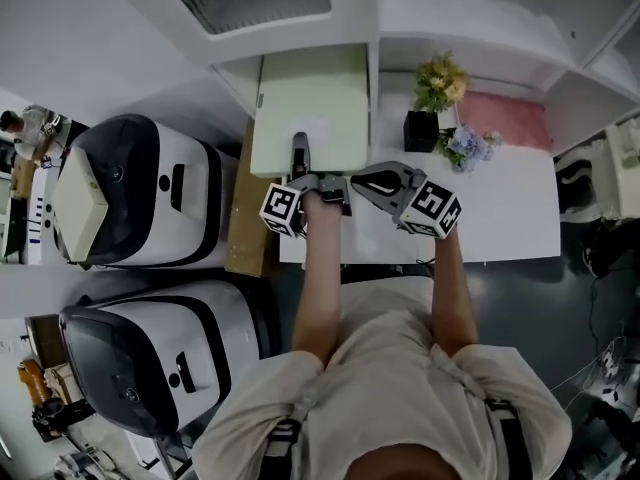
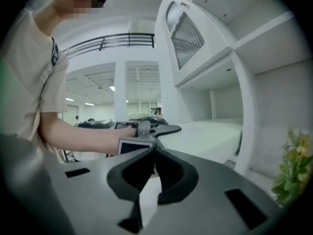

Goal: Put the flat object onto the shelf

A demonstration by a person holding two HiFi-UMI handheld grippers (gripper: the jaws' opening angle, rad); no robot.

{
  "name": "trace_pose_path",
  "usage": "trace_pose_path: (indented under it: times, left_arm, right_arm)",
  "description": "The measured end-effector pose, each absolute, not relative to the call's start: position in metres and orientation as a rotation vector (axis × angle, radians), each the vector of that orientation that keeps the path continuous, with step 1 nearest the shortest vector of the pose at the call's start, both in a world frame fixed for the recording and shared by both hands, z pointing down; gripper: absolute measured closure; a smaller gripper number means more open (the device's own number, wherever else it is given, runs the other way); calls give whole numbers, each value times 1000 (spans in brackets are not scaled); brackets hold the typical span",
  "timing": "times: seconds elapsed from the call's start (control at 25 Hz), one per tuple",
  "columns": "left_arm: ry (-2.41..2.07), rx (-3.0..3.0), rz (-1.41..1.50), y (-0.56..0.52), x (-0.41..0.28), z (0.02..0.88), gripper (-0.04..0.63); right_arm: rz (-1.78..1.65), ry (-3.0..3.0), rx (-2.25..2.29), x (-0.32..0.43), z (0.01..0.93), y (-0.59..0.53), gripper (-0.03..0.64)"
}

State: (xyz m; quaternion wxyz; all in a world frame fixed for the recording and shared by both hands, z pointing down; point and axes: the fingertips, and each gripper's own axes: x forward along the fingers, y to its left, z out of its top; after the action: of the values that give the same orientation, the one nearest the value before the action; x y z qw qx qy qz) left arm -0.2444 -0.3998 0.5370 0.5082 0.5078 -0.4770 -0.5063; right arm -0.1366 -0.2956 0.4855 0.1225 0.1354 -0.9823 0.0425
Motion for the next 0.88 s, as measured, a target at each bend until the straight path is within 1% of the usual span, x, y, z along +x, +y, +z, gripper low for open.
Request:
trace_pose_path:
  times: [0.44, 0.88]
  left_arm:
    - [-1064, 1284, -1145, -422, -234, 532, 324]
    - [-905, 1372, -1004, -427, -227, 531, 322]
  right_arm:
    - [48, -2679, 1007, -141, 491, -335, 549]
    - [28, -2603, 1102, -171, 495, -347, 549]
